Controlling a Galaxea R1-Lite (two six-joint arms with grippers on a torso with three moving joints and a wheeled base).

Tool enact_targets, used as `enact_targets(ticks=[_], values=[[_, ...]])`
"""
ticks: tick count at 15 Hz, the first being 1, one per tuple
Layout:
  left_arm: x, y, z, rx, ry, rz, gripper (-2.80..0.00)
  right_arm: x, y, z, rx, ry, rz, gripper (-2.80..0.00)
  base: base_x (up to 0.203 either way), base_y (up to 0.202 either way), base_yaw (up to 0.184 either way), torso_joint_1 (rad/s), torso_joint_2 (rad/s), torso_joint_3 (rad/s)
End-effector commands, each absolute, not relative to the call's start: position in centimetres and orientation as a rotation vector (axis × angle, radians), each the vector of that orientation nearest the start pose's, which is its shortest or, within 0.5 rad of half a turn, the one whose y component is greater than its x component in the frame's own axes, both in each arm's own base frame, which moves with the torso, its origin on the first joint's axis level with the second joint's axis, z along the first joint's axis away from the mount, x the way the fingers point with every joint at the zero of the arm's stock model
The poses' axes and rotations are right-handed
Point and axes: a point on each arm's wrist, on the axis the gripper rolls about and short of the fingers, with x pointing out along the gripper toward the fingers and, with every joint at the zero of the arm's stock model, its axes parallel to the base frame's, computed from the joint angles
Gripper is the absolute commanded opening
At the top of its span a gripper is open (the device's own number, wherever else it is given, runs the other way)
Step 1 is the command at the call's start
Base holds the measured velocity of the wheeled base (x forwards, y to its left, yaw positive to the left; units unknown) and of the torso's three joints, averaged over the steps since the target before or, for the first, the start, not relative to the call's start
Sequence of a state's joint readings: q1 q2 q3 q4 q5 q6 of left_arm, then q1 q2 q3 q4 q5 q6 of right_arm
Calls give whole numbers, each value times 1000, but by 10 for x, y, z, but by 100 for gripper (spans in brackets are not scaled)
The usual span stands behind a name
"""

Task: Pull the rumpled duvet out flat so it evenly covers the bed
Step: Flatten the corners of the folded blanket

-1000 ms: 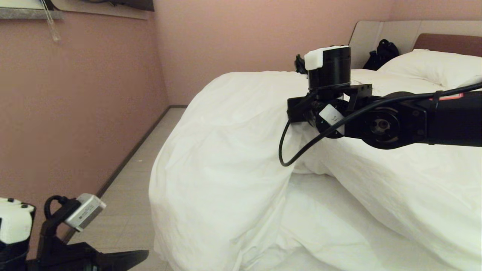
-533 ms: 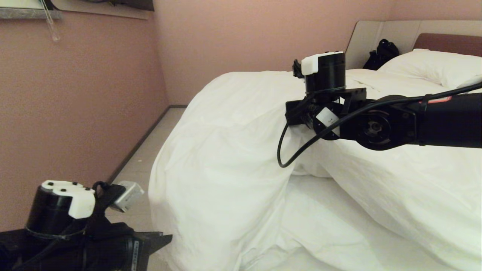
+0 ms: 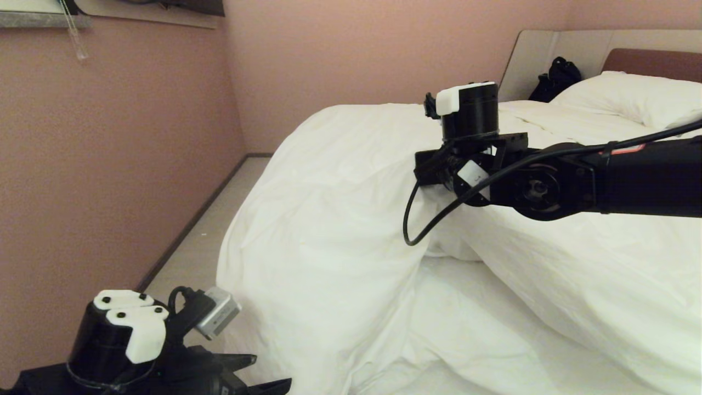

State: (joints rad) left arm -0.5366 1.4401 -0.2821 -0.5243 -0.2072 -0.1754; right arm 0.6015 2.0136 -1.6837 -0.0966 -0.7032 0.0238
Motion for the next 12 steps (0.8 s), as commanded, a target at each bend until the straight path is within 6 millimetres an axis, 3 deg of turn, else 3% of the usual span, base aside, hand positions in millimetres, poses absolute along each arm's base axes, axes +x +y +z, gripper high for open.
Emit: enact_targets(ticks=[1,7,10,12], values=[[164,-104,98,-47,717,-659,0,350,221,265,-115,179,-110,-280,0,0,0,0,0,0],[207,-126,46,-7,621,-509,0,351,221,269,-108,171,-110,-280,0,0,0,0,0,0],[212,-128,19,3,573,-474,0,351,222,267,-109,172,-109,-280,0,0,0,0,0,0],[210,-127,14,-5,517,-464,0,352,222,266,-111,174,-109,-280,0,0,0,0,0,0]])
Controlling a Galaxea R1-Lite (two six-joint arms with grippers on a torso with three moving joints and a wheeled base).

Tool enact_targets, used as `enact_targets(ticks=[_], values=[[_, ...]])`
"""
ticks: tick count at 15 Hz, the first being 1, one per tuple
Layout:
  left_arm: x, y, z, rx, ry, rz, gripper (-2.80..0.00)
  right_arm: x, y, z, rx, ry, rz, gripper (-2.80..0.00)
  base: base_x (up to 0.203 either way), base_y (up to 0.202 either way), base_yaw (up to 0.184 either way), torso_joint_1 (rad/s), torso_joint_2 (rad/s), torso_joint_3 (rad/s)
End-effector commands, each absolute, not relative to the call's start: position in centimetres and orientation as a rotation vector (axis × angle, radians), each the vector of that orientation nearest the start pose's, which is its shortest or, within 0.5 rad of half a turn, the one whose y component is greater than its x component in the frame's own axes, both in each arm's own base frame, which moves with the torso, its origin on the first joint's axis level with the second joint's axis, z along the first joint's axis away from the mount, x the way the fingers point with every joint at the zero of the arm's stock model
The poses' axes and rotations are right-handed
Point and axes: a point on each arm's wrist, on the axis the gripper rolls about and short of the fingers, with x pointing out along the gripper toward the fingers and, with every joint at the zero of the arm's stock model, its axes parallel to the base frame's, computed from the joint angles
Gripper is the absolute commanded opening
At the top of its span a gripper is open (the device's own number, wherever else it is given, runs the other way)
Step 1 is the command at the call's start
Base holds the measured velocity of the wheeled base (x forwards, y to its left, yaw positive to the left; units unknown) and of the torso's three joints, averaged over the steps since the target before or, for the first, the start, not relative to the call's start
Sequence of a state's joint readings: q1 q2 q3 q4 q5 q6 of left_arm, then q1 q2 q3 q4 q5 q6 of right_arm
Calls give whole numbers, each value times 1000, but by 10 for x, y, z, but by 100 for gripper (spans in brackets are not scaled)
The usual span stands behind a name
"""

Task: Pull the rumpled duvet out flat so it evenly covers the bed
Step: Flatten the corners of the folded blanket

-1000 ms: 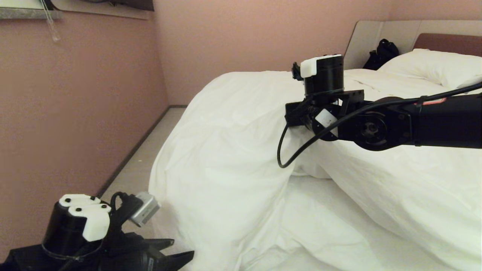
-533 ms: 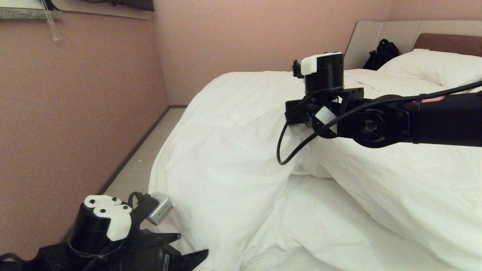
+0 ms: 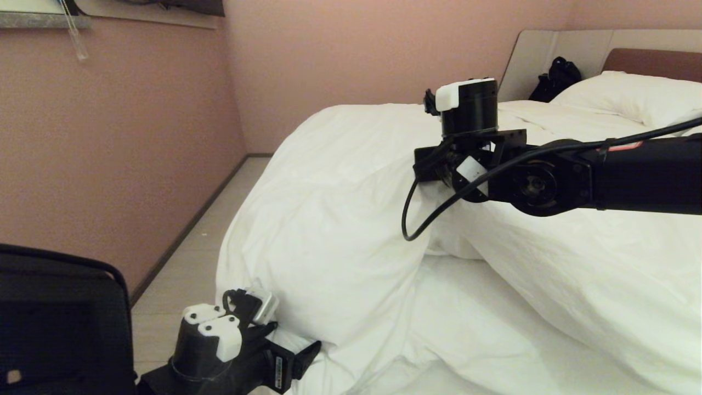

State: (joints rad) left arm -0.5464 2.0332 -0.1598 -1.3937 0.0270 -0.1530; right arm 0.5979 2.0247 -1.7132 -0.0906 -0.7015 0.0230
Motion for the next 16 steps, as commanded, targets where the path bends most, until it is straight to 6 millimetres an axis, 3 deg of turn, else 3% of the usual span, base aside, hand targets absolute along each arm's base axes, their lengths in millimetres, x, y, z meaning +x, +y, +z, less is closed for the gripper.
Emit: enact_targets(ticks=[1,2,3,7,9,16], values=[[210,-127,18,-16,493,-464,0,352,222,266,-112,176,-109,-280,0,0,0,0,0,0],[210,-127,20,-23,481,-464,0,352,223,265,-111,177,-109,-280,0,0,0,0,0,0],[210,-127,21,-25,477,-463,-280,353,223,264,-112,178,-109,-280,0,0,0,0,0,0],[209,-126,30,-33,444,-456,-280,353,223,263,-114,180,-109,-280,0,0,0,0,0,0],[205,-124,44,-50,389,-462,-280,353,223,263,-115,182,-109,-280,0,0,0,0,0,0],[175,-100,144,-141,112,-443,-280,354,223,259,-108,193,-113,-280,0,0,0,0,0,0]])
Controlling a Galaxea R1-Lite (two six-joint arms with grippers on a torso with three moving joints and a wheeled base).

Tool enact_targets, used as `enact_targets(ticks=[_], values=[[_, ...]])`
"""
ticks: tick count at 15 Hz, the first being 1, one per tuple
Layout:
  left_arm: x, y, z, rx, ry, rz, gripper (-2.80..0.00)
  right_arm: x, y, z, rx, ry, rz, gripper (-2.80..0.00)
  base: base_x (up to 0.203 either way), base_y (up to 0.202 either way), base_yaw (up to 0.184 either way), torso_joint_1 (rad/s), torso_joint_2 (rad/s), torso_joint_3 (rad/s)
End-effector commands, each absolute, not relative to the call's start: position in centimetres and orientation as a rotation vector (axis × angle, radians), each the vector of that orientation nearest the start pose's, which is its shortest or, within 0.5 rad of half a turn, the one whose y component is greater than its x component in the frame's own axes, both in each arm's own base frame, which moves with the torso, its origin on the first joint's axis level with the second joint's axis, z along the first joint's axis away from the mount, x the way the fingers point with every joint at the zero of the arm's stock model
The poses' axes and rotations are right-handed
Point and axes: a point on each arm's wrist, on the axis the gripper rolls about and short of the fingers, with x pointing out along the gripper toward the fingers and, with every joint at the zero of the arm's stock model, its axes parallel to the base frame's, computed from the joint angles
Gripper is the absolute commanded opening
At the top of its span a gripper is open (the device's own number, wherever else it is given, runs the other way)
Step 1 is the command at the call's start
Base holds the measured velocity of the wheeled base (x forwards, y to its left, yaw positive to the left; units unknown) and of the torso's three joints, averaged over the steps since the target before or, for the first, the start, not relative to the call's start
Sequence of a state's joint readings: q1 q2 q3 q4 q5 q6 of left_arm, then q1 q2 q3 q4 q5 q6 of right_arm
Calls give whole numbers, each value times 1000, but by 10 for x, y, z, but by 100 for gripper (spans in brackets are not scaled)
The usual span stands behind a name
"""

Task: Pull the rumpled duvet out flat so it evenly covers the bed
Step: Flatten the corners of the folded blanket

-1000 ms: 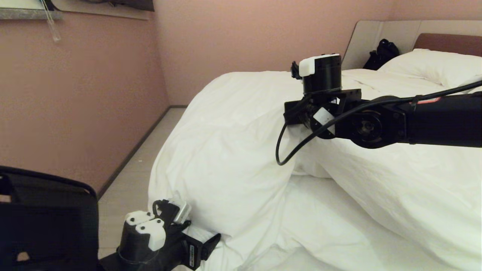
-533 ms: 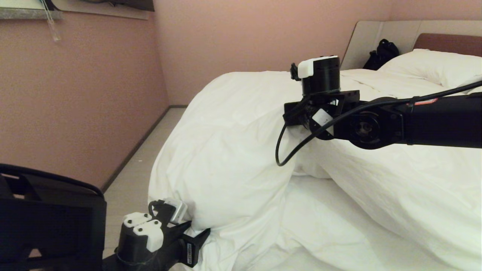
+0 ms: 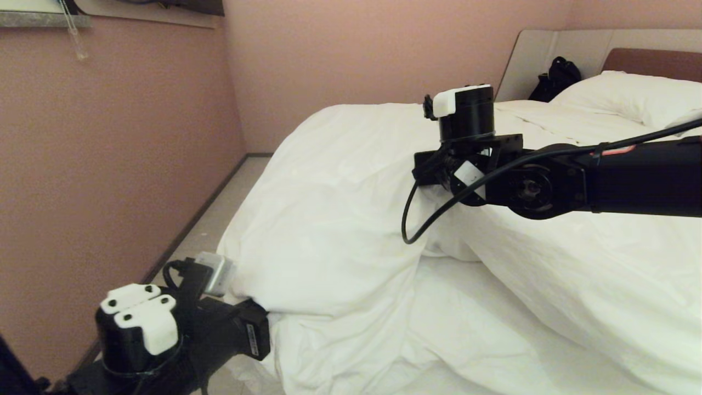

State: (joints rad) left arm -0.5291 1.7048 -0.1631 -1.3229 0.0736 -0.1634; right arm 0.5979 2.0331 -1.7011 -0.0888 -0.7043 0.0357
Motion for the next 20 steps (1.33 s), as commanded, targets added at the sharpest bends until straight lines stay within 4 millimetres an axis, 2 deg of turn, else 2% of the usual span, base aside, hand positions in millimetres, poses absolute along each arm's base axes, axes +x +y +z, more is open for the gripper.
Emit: enact_targets(ticks=[1,4,5,10,13,17,20], values=[[169,-96,162,-155,107,-440,-280,354,224,258,-103,196,-115,-280,0,0,0,0,0,0],[156,-88,209,-168,195,-421,-280,353,223,258,-74,210,-117,-280,0,0,0,0,0,0],[154,-86,216,-171,210,-411,-280,352,223,259,-66,213,-118,-280,0,0,0,0,0,0],[158,-85,232,-172,197,-339,-280,346,223,274,-18,204,-113,-280,0,0,0,0,0,0],[159,-83,244,-171,199,-325,-280,335,221,287,57,260,-60,-280,0,0,0,0,0,0],[172,-78,252,-173,196,-272,-280,318,218,299,186,403,44,-280,0,0,0,0,0,0],[184,-77,264,-177,191,-240,-280,304,221,304,221,446,99,-280,0,0,0,0,0,0]])
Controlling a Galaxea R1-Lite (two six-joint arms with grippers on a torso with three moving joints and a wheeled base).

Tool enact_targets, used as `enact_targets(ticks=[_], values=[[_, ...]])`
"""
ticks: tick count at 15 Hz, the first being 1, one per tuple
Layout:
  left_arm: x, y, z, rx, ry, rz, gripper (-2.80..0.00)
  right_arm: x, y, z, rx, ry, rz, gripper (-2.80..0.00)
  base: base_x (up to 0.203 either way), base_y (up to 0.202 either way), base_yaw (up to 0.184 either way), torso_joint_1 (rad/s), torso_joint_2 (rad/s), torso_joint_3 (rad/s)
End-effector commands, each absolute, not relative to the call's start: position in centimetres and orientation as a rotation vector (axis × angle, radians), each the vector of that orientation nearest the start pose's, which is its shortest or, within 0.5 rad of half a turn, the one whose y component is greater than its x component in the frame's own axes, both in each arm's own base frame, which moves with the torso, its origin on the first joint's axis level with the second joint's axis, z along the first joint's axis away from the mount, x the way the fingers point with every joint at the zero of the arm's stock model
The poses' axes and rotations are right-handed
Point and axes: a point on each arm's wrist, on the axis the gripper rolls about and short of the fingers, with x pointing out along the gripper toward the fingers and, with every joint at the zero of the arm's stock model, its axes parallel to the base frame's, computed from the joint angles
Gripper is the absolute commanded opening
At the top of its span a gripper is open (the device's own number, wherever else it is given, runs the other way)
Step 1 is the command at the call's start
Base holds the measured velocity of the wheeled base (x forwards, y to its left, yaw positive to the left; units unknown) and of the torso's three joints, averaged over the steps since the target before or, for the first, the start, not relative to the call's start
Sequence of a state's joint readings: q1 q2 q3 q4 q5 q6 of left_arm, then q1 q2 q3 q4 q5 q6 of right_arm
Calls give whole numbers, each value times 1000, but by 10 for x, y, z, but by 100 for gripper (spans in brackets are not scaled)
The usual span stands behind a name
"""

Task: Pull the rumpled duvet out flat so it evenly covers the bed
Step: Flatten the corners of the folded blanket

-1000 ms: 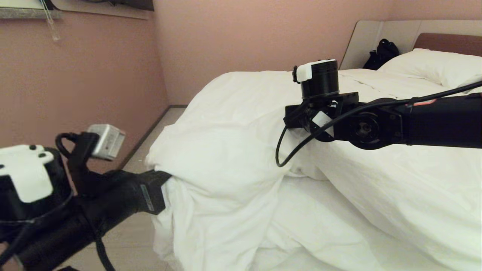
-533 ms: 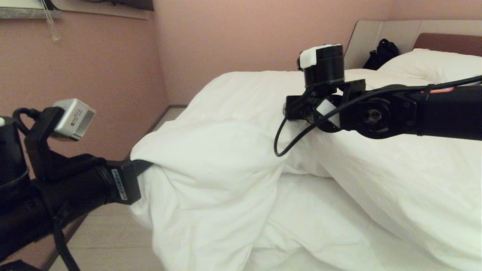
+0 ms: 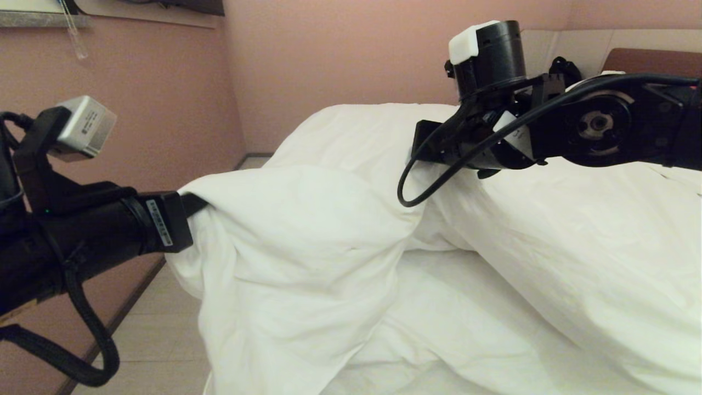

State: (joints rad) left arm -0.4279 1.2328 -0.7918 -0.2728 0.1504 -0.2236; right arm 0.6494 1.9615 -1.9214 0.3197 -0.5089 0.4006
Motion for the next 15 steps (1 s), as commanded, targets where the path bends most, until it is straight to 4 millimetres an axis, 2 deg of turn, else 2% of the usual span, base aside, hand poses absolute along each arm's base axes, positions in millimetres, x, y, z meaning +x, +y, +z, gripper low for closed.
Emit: enact_targets(ticks=[1,4,7,11,15], values=[[189,-76,268,-178,191,-226,-280,300,221,307,234,450,113,-280,0,0,0,0,0,0],[200,-73,276,-181,198,-192,-280,290,217,317,286,469,182,-280,0,0,0,0,0,0],[205,-74,284,-187,187,-188,-280,288,212,322,306,460,179,-280,0,0,0,0,0,0],[206,-71,293,-196,154,-181,-280,283,197,335,357,442,194,-280,0,0,0,0,0,0],[204,-69,313,-214,87,-181,-280,282,187,341,385,426,176,-280,0,0,0,0,0,0]])
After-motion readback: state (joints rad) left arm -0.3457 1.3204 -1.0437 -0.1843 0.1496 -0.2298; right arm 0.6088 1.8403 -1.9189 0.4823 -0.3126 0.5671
